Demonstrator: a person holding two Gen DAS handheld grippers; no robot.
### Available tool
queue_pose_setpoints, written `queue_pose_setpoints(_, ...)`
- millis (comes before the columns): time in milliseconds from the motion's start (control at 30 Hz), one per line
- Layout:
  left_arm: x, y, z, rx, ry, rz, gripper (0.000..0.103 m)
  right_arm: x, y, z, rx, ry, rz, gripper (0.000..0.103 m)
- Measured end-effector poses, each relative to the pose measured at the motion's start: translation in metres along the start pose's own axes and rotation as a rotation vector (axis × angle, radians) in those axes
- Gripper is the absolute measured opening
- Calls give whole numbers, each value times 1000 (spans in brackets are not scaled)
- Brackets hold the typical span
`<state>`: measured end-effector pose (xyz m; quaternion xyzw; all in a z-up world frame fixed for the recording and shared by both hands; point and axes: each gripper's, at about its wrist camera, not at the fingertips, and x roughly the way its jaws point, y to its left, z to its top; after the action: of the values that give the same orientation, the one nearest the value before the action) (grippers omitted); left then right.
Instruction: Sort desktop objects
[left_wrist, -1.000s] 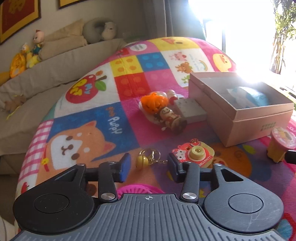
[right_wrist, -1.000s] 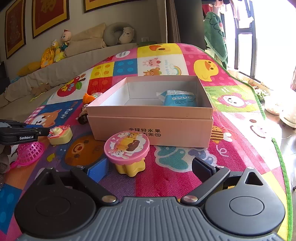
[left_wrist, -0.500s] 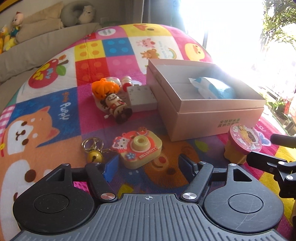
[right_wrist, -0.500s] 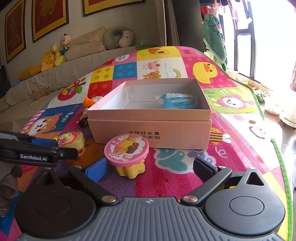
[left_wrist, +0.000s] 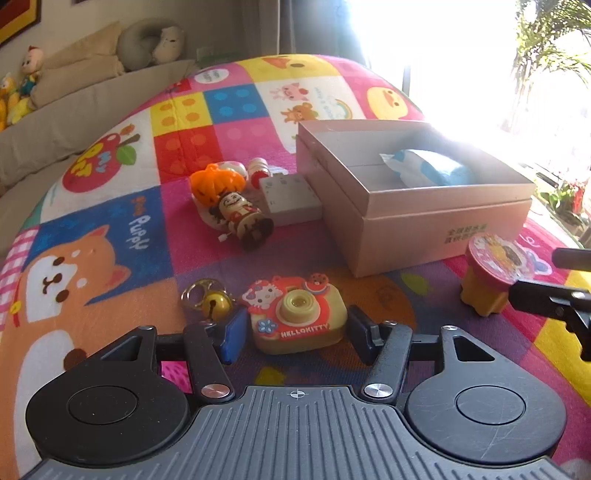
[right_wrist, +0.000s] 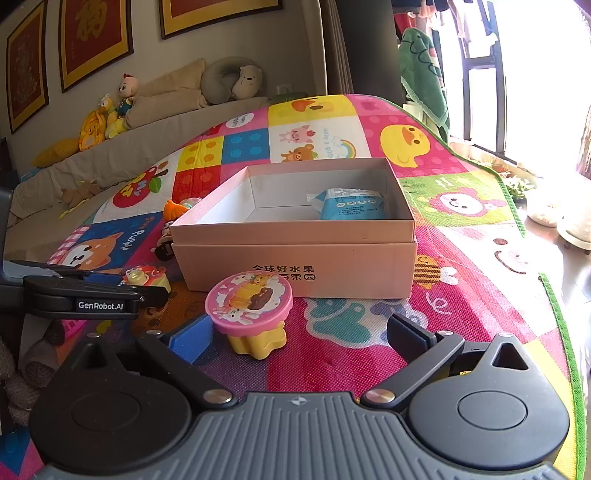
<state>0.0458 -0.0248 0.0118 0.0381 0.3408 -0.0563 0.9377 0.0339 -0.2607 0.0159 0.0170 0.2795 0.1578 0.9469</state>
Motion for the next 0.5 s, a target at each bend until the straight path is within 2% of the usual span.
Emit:
queue_pose_setpoints(133,-33,-3,-26,40,25,-69,62,0,1,0,-3,4,-5,102)
queue_pose_setpoints(200,-45,-4,-37,44,28,-74,64,1,1,0,-5,7,-7,102)
queue_pose_setpoints(400,-52,-5,-49,13,26,-70,97,4,4,0,-18,26,-14,102)
queue_pose_setpoints(500,-45,-8,-46,-4,43,-48,102,4,7,0,-35,32,-21,102)
